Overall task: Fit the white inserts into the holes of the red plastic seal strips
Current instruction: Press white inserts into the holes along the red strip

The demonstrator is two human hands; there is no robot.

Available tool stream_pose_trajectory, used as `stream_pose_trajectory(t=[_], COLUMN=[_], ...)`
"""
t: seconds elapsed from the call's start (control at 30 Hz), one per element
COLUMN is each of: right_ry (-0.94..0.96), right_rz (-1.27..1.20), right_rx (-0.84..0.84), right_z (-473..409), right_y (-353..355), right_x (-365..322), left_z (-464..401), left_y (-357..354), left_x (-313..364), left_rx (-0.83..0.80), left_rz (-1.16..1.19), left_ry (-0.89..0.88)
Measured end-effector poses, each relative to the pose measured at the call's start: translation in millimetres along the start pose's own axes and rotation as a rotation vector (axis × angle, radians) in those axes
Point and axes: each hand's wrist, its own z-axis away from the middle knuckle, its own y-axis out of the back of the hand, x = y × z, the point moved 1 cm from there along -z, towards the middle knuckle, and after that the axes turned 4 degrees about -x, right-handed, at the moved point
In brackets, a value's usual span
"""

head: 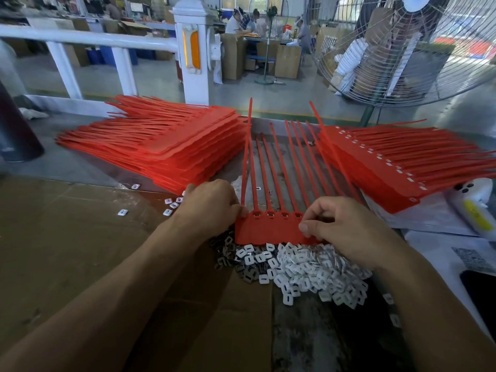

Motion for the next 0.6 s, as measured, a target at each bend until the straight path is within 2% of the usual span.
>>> stream_pose_trajectory(t=[0.23,0.4,0.5,0.6], right_ry=[0.019,0.069,0.112,0.153], right_rz=[-0.095,-0.095,-0.119,-0.152], right_rx=[0.133,0.202,0.227,0.232], right_z=[-3.0,-2.6,-2.4,-1.8], right_y=[-5.2,-9.5,-12.9,-17.3], right_x=[-1.1,-5.9,-10.4,-15.9], left_z=[5.5,7.0,7.6,10.2], left_y=[-1.2,0.2,-0.7,-2.2], left_x=[-5.0,-9.0,-8.8,-2.7], left_rx=[0.037,0.094,0.202,0.222], left_rz=[0.245,0.231,0.242,0.349], left_ry=[0.063,0.031,-0.048,-0.192])
